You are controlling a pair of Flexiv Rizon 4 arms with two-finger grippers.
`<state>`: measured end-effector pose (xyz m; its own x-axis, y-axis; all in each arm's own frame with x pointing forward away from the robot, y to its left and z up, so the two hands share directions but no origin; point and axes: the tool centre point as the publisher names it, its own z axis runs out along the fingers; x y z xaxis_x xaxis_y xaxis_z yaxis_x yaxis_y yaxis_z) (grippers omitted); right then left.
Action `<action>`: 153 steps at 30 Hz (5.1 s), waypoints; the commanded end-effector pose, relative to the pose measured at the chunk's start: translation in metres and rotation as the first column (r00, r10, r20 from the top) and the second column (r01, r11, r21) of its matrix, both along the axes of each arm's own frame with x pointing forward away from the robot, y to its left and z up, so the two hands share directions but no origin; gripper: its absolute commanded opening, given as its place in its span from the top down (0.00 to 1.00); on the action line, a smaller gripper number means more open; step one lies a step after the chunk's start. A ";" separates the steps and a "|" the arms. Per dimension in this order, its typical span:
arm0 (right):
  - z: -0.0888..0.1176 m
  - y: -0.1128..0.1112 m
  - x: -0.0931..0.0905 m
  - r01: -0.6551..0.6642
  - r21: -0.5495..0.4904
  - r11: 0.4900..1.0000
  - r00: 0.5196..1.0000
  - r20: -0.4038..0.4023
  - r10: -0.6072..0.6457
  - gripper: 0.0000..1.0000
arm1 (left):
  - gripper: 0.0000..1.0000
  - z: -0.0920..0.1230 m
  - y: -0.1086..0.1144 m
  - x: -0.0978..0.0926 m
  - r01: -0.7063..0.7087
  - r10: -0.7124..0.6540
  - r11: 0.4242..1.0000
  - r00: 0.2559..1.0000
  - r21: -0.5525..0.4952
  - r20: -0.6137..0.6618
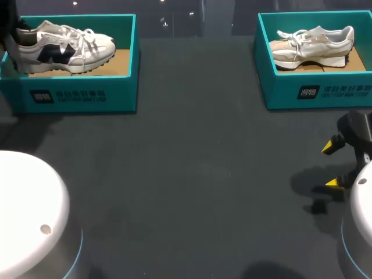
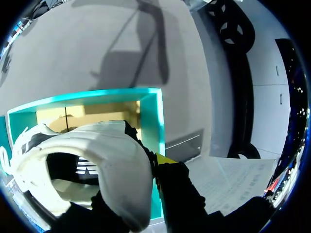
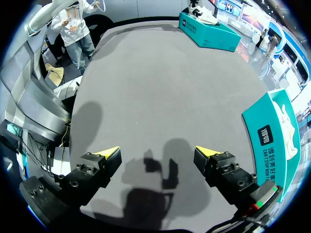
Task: Take the shoe out of the shoebox, open the shoe tongue, remove and reinsert the insole, then place the shoe into the shoebox
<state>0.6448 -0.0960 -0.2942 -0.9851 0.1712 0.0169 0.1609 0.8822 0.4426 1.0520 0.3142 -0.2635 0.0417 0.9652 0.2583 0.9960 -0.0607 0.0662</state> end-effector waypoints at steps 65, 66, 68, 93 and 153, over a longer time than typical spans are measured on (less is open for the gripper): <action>0.000 0.000 -0.002 0.002 -0.003 1.000 1.000 0.001 -0.002 0.00 | 0.58 -0.108 -0.019 -0.014 0.022 -0.024 1.000 0.995 -0.021 -0.097; 0.000 0.000 -0.002 0.002 -0.003 1.000 1.000 0.001 -0.002 0.00 | 0.55 -0.108 -0.019 -0.014 0.021 -0.023 1.000 0.995 -0.023 -0.097; 0.000 0.000 -0.002 0.002 -0.003 1.000 1.000 0.001 -0.002 0.00 | 0.53 -0.107 -0.019 -0.015 0.016 -0.019 0.999 0.995 -0.030 -0.095; 0.000 0.000 -0.002 0.002 -0.003 1.000 1.000 0.001 -0.002 0.00 | 0.00 0.025 -0.038 -0.042 -0.003 -0.005 0.977 0.999 -0.214 -0.035; 0.116 -0.056 0.202 0.743 -0.378 0.553 0.559 -0.105 -0.823 0.00 | 0.00 0.089 -0.024 -0.073 0.029 -0.038 0.975 0.999 -0.221 -0.038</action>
